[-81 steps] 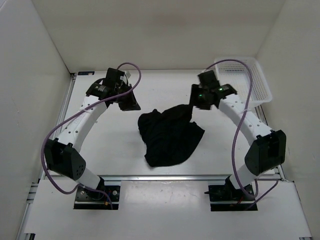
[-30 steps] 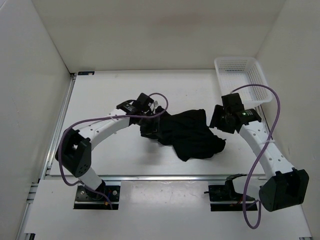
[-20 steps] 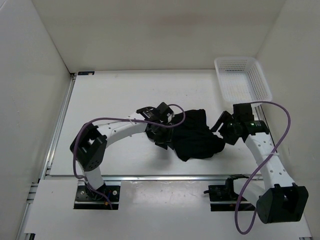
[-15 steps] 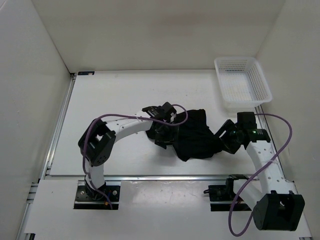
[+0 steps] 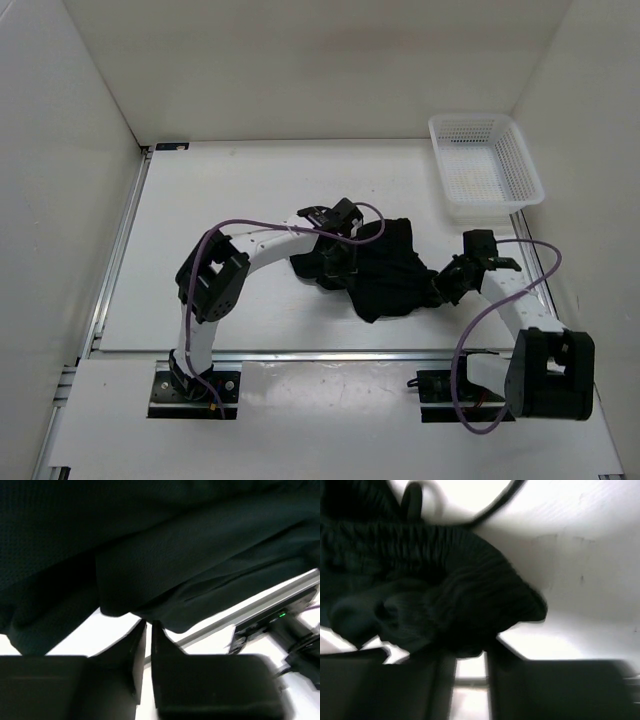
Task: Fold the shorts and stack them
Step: Flatten the shorts out
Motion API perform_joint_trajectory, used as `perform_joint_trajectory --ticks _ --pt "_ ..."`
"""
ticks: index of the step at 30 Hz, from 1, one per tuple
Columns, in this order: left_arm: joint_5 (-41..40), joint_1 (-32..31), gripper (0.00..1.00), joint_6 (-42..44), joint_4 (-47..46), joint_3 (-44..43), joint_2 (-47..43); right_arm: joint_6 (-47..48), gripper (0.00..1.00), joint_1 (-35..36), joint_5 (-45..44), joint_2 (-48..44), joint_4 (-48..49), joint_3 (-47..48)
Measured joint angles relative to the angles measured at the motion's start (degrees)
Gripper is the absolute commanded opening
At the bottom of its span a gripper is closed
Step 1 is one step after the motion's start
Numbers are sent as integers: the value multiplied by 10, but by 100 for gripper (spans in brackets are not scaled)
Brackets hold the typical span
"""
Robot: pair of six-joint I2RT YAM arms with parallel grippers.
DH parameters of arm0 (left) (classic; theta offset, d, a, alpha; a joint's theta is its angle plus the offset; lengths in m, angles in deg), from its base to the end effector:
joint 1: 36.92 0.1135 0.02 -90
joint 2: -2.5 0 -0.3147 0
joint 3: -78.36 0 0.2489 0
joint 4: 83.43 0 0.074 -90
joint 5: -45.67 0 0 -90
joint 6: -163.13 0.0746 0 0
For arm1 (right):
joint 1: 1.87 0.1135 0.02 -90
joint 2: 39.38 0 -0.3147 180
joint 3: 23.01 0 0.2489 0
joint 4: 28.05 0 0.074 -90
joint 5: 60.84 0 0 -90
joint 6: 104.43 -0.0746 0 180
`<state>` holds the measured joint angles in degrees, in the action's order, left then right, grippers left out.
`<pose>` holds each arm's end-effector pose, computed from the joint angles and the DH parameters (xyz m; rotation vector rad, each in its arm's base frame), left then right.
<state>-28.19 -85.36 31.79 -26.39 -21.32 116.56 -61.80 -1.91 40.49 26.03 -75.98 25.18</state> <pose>0.2736 -0.3399 0.2010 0.2586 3.0296 -0.6563 0.1886 0.0145 0.1925 1.0622 2.5703 0.4985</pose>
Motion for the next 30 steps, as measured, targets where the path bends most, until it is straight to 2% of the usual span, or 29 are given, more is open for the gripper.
perform_joint_trajectory --ticks 1,9,12,14,15,16,19,22,24,28,29,30 --pt "-2 0 10 0 0 -5 1 3 0 0 -8 15 9 4" --pt "-5 35 12 7 -3 -15 0 18 0 26 -51 79 33 99" --pt "-5 47 25 14 -2 -12 -5 26 0 39 -63 78 35 117" --pt "-5 40 40 19 -2 -10 -7 30 0 41 -72 73 32 117" --pt "-3 31 49 23 -3 -10 -7 32 0 41 -76 69 28 117" --pt "-1 19 66 27 -2 -10 -6 34 0 40 -78 64 25 117" --pt "9 -12 75 35 -3 -11 -1 39 0 37 -83 51 20 117" --pt "10 -27 75 41 0 -23 20 43 0 31 -84 42 14 117" --pt "9 -25 71 47 0 -40 46 45 0 28 -84 39 10 117" --pt "3 -19 44 53 -6 -69 94 48 0 27 -84 37 9 117" --pt "1 -17 23 56 -7 -73 100 49 0 27 -82 37 9 117" --pt "-1 -16 13 53 -7 -76 102 50 0 27 -81 37 9 117"
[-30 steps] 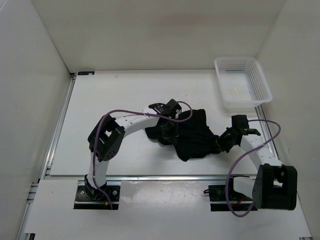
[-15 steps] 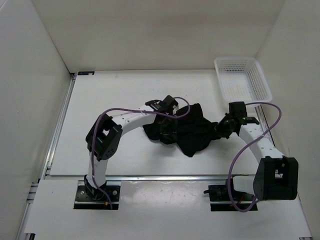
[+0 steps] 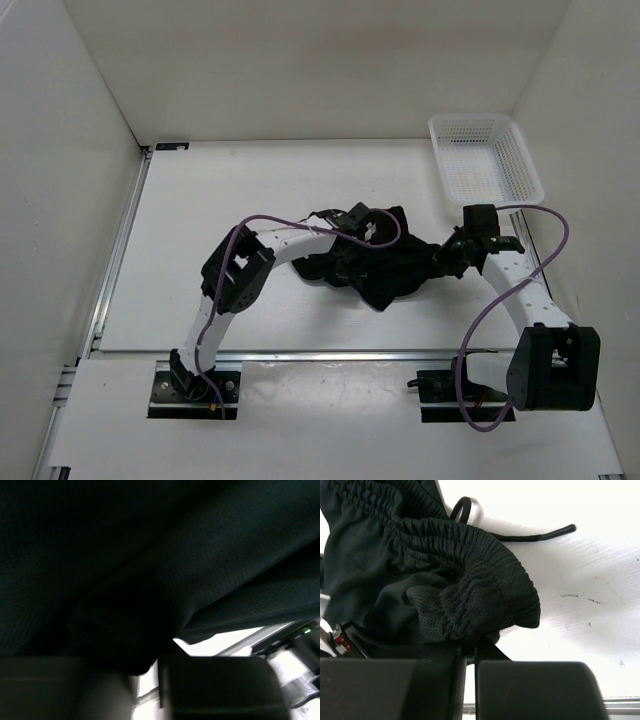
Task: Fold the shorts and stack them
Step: Flatten the shorts out
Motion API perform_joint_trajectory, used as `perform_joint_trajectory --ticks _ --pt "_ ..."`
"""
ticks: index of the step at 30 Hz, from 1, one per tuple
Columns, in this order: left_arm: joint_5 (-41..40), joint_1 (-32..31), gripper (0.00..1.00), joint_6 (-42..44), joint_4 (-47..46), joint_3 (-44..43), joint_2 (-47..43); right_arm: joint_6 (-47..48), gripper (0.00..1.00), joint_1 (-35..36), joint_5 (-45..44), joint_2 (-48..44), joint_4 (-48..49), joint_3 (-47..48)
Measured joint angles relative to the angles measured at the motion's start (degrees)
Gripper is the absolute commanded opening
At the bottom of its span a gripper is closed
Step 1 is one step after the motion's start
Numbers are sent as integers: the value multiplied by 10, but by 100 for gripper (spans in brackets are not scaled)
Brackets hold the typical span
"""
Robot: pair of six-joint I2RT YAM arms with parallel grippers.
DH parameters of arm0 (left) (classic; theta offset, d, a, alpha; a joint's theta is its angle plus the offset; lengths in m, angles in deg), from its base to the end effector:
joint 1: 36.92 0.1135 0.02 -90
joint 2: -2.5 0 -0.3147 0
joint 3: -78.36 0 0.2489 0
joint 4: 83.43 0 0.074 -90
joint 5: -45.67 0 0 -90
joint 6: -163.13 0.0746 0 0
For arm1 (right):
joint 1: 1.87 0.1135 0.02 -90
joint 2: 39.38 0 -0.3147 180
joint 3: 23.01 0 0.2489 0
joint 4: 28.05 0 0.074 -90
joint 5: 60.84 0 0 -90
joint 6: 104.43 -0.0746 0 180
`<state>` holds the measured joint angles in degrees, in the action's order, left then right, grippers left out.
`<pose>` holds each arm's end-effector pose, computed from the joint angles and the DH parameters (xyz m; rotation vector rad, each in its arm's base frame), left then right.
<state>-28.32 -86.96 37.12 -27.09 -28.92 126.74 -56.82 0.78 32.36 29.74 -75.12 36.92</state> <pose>0.2906 -0.3788 0.1615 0.4359 3.0258 -0.6203 0.2356 0.0151 0.2443 0.8611 2.4472 0.3682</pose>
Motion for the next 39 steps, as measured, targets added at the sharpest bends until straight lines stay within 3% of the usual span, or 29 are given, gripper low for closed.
perform_joint_trajectory --ticks 8,12,18,21,23,25,26,28,31,32,33,34,36,39 --pt "-25 59 10 11 -5 -9 -46 9 0 24 26 20 -4 31" --pt "-39 133 10 38 17 -26 -116 10 0 82 37 111 -20 178" --pt "-85 233 10 103 114 -289 -143 21 0 113 79 230 -10 513" --pt "-100 240 10 131 147 -381 -171 30 0 122 98 217 14 583" --pt "-102 231 10 142 158 -376 -216 42 0 130 107 181 34 568" --pt "-95 217 29 151 161 -317 -278 53 0 141 108 133 48 516" --pt "-88 211 46 154 152 -266 -315 60 0 147 104 102 56 474" --pt "-82 209 66 158 146 -141 -394 76 0 148 71 42 58 380" --pt "-79 224 69 143 133 51 -487 85 4 133 5 -41 56 196" --pt "-82 228 67 134 136 101 -499 83 11 129 -14 -55 50 144" --pt "-83 230 63 126 135 144 -501 79 29 124 -30 -67 43 89" --pt "-85 234 41 117 132 182 -496 72 43 119 -42 -72 24 42" --pt "-90 241 15 94 132 236 -477 59 71 105 -62 -73 -10 -23" --pt "-104 254 10 72 136 267 -447 49 72 80 -71 -78 -47 -58"
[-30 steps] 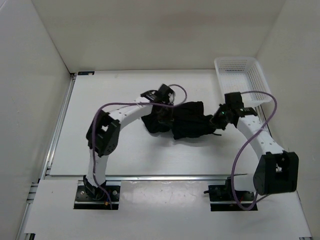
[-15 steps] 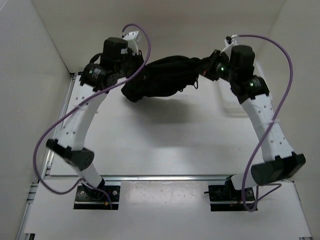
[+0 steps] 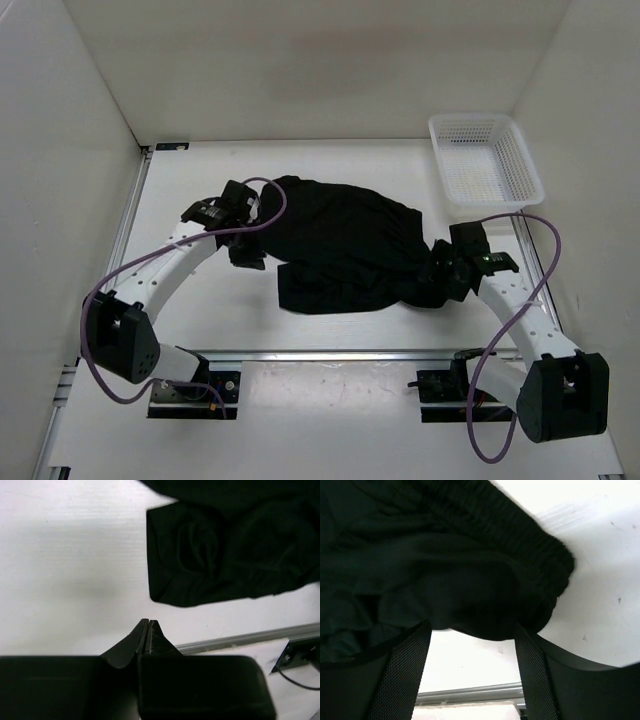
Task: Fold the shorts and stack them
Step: Flatten the shorts out
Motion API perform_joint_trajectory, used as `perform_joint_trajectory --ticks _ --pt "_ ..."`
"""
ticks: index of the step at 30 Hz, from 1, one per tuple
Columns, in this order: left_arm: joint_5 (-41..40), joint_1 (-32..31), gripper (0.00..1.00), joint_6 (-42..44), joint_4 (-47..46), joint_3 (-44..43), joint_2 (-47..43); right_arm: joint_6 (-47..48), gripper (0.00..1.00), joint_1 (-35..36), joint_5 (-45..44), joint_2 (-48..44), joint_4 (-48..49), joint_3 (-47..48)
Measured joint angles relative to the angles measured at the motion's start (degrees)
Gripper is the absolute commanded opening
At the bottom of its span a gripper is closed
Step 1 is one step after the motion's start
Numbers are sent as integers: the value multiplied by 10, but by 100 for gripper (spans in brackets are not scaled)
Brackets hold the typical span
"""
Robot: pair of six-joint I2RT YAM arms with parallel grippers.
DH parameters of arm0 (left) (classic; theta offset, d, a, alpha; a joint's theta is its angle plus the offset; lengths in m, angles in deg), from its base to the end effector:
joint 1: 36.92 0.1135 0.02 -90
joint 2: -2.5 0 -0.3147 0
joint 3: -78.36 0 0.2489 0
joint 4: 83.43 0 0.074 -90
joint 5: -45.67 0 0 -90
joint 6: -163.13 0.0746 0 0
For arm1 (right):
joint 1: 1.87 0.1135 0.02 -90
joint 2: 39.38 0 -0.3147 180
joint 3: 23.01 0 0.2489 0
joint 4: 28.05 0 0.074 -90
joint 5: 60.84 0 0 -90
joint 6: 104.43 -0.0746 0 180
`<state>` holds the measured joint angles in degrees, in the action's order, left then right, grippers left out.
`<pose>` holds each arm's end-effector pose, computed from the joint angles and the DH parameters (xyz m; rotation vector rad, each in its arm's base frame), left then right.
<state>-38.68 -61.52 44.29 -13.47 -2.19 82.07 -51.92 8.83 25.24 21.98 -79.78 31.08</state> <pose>0.2379 -0.1170 0.2889 -0.0790 2.8347 -0.3615 0.1901 0.0307 0.2310 0.6293 2.5355 0.2142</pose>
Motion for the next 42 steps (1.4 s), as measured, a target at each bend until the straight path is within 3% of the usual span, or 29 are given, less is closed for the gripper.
perform_joint_trajectory --ticks 3,7,13,22,25,28,29,30,33,37,42 --pt "-7 0 12 -20 -11 0 12 -9 72 -16 3 -16 2 0" --pt "0 -29 32 -48 -34 19 22 -21 81 -37 7 -23 -5 0" --pt "25 -102 47 -90 -61 50 80 -36 77 -84 8 -51 -42 -14" --pt "53 -201 58 -112 -97 -47 235 -65 73 -111 50 -91 -57 -58" --pt "55 -202 58 -120 -104 -57 271 -73 73 -118 66 -74 -45 -71" --pt "54 -199 42 -126 -105 -75 304 -78 50 -118 78 -41 -14 -79" --pt "54 -198 35 -126 -105 -84 314 -80 31 -118 82 -32 -3 -83" --pt "54 -197 13 -125 -106 -92 321 -81 21 -118 85 -21 10 -86" --pt "54 -189 10 -120 -111 -112 332 -83 1 -118 86 10 43 -87" --pt "56 -162 10 -111 -113 -119 328 -77 0 -110 84 76 53 -34" --pt "43 -64 10 -75 -61 -168 311 -70 0 -59 85 164 64 126"
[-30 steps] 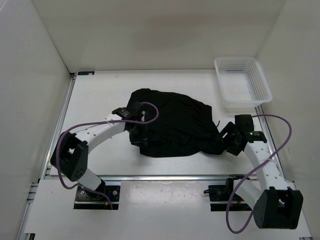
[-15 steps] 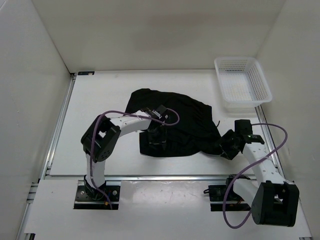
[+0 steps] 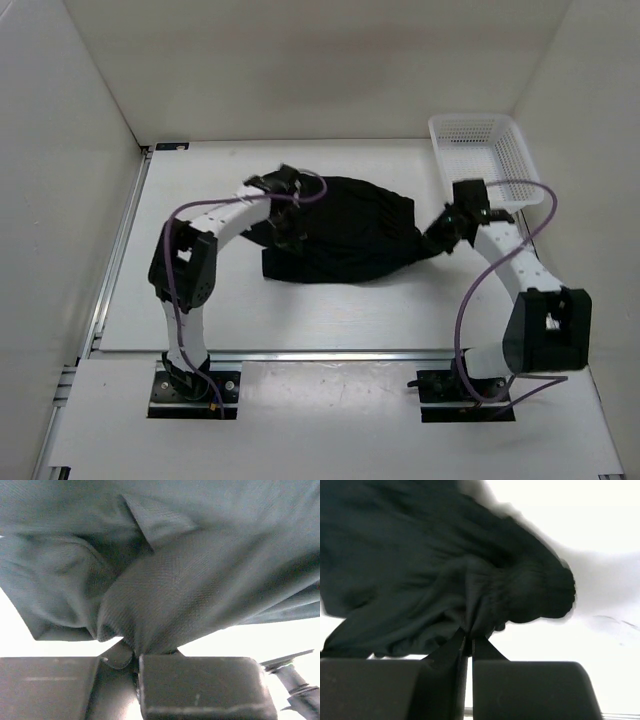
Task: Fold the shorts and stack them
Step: Flatten the shorts out
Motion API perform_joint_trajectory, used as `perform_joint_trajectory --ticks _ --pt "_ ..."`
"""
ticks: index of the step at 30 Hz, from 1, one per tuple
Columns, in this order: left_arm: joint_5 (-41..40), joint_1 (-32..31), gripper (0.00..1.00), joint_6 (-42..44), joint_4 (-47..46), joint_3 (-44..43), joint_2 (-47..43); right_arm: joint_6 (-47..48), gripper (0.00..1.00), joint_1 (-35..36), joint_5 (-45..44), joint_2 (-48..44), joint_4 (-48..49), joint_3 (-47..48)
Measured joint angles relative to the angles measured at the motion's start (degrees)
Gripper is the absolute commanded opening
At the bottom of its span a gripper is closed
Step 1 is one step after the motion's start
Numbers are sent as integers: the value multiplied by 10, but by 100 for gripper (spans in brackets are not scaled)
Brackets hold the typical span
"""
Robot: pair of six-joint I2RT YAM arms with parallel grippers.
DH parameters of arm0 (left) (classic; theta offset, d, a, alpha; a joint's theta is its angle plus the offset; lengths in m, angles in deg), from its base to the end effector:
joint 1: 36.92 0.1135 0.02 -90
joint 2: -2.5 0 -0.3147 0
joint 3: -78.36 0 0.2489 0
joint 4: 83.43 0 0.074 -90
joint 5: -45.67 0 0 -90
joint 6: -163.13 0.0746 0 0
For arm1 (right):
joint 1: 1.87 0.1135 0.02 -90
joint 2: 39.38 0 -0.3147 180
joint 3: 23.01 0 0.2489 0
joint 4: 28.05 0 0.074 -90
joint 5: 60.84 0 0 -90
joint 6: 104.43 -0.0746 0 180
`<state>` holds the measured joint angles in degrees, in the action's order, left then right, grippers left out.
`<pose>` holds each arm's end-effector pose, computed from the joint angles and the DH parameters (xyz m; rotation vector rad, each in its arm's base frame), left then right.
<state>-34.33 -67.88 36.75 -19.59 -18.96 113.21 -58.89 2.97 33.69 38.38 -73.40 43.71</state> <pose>0.3415 -0.2200 0.2064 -0.1135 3.0237 -0.4080 0.2782 0.0295 0.2498 0.8548 2.4649 0.4224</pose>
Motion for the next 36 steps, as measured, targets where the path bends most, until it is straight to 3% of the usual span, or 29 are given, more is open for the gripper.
perform_joint_trajectory --ticks 3,8,10,12,15,17,18,19,20,21,22,24,25,27,29,31,33,36 --pt "-14 68 10 31 56 -126 0 5 0 21 6 68 -19 167" --pt "-8 177 10 72 111 -415 -16 14 0 25 34 121 -6 425" --pt "6 201 10 80 106 -450 -58 15 0 35 61 115 14 479" --pt "10 211 10 86 98 -422 -136 19 0 44 80 89 34 485" --pt "23 210 10 92 65 -313 -269 32 0 56 92 24 54 416" --pt "27 210 24 92 38 -185 -361 45 0 76 92 -33 70 316" --pt "26 210 40 92 37 -118 -401 50 4 87 88 -57 67 271" --pt "16 211 71 91 32 -52 -433 59 14 99 73 -82 68 211" --pt "8 215 75 89 20 19 -457 66 43 108 58 -105 69 151" --pt "0 221 78 85 13 89 -474 70 54 112 45 -122 58 95" --pt "-3 227 76 80 17 149 -477 70 63 115 33 -130 50 49" --pt "-8 239 70 65 24 247 -445 72 69 116 10 -137 23 -43" --pt "-8 242 59 59 30 275 -426 69 69 116 1 -137 8 -68" --pt "-8 247 46 40 43 307 -403 63 67 116 -9 -144 -17 -99" --pt "-6 247 25 23 49 309 -413 55 66 116 -16 -159 -31 -106" --pt "-6 247 12 5 47 307 -435 47 66 115 -19 -172 -30 -106" --pt "-5 247 12 -14 47 306 -455 39 65 113 -19 -177 -30 -106" --pt "-7 239 28 -45 42 324 -465 27 70 104 -9 -172 -22 -115"
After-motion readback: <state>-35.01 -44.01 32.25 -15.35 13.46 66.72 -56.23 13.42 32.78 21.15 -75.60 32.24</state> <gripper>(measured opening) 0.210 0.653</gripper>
